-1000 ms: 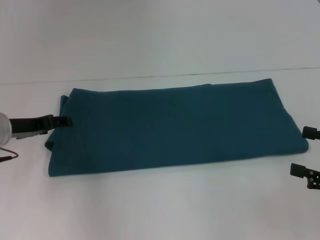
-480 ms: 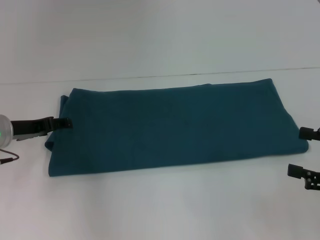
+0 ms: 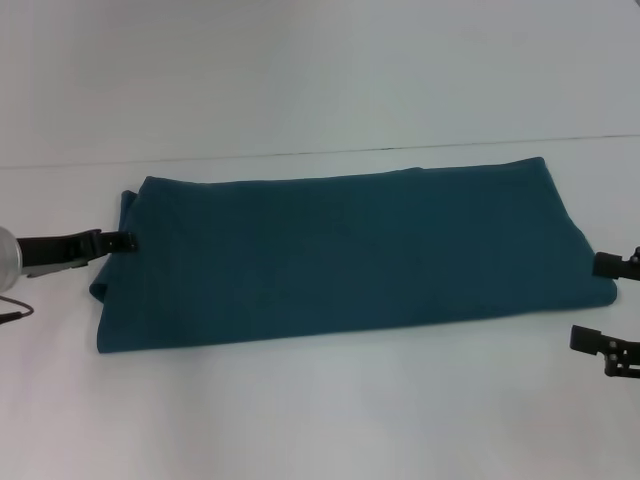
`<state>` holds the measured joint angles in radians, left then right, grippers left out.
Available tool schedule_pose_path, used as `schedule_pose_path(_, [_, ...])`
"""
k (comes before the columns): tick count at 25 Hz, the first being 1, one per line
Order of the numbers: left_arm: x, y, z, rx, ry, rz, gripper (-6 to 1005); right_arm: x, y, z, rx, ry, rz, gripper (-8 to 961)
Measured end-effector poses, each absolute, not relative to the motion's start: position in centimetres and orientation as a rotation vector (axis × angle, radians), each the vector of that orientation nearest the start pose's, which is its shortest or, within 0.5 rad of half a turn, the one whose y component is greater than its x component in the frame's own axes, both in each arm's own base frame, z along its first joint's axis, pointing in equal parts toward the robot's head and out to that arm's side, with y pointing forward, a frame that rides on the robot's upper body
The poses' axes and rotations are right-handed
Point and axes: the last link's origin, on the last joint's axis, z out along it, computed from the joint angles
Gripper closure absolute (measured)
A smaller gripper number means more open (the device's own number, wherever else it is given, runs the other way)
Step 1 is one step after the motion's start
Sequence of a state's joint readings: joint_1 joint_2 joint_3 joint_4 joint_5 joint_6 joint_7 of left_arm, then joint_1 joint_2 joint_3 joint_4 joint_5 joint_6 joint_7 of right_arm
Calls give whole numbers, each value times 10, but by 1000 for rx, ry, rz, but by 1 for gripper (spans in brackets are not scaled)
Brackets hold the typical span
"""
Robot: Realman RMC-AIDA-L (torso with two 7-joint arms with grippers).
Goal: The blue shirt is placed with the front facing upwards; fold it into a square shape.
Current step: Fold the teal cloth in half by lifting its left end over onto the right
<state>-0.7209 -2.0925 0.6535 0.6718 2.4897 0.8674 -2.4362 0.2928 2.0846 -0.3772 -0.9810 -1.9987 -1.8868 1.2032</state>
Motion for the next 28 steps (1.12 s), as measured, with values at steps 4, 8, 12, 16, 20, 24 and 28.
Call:
schedule_pose_path(4, [-295,426,15,-1872,-1520,-304,152,309,255,92,-2514,353,703,12])
schedule_pose_path(8, [-297,425,10,-1870,-1527,-287,152,309,256,91,-2519,352,702,12])
schedule_pose_path(12, [-299,425,4,-1869,-1524,-265,153,308,257,90,-2521,357,705,12])
schedule_pose_path(16, [-297,426,2,-1876,-1508,-253,153,308,257,90,-2523,359,707,11])
schedule_pose_path(20, [-297,425,-1,-1874,-1509,-251,152,307,258,91,-2524,356,707,11])
schedule_pose_path(24, [-298,424,-4,-1871,-1517,-249,152,307,258,90,-2526,355,707,11])
schedule_pose_path(28, [-298,424,-6,-1873,-1526,-249,153,307,258,90,-2525,355,706,11])
